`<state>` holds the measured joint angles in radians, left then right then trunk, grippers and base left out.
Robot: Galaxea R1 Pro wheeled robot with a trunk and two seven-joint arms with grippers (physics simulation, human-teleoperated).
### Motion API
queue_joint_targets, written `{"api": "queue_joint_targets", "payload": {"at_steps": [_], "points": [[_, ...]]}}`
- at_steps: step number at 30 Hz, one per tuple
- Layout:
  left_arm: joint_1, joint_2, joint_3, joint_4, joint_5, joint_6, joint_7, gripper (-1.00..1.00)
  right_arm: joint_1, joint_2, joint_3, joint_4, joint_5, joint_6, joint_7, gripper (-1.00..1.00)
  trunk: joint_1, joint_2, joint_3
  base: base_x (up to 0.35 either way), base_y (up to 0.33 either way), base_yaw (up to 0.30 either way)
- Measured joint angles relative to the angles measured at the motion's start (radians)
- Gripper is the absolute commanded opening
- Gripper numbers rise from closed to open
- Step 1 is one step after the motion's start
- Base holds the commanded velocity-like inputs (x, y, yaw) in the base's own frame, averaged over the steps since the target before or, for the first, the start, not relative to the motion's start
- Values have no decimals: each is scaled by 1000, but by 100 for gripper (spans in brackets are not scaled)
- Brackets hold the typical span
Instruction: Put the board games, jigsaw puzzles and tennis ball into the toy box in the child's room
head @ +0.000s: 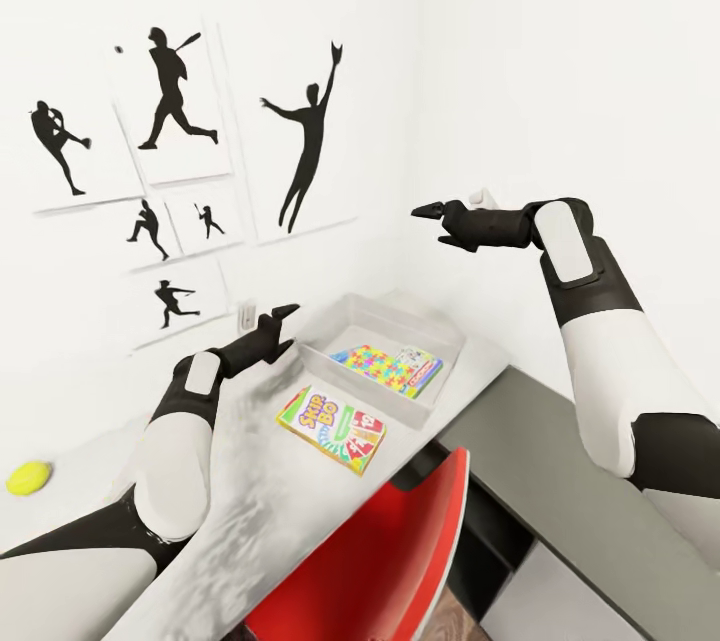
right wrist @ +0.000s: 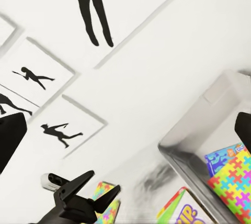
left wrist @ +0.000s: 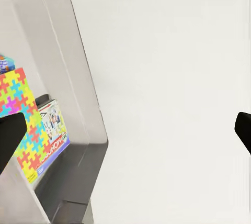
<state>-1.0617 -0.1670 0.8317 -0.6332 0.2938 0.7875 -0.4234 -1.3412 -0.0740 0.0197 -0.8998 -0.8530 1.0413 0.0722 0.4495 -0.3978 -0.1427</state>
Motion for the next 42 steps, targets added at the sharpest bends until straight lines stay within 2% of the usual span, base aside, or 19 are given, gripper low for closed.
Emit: {"api": "queue_joint_targets", "payload": {"at_steps": [12, 25, 34, 37, 42], "points": [[2, 1, 0, 0, 0, -2, 1, 100, 0, 1, 1, 1, 0, -1, 0, 100, 0, 0, 13, -14, 0, 215], [13, 0, -1, 0, -3, 0, 1, 100, 0, 0, 1, 4, -2, 4, 0, 100, 0, 0, 27, -110, 0, 215], [20, 4, -56, -1, -3, 18, -1, 100, -1, 0, 5, 67, 0, 4, 1, 100, 0, 0, 37, -2, 0, 214], [21, 29, -76, -1, -2, 53, -1, 100, -1, 0, 11, 72, 0, 3, -2, 100, 0, 0, 41, 0, 0, 214], [21, 69, -90, -1, 0, 104, -3, 100, 0, 1, 13, 75, 2, 2, -29, 100, 0, 0, 46, -71, 0, 214]]}}
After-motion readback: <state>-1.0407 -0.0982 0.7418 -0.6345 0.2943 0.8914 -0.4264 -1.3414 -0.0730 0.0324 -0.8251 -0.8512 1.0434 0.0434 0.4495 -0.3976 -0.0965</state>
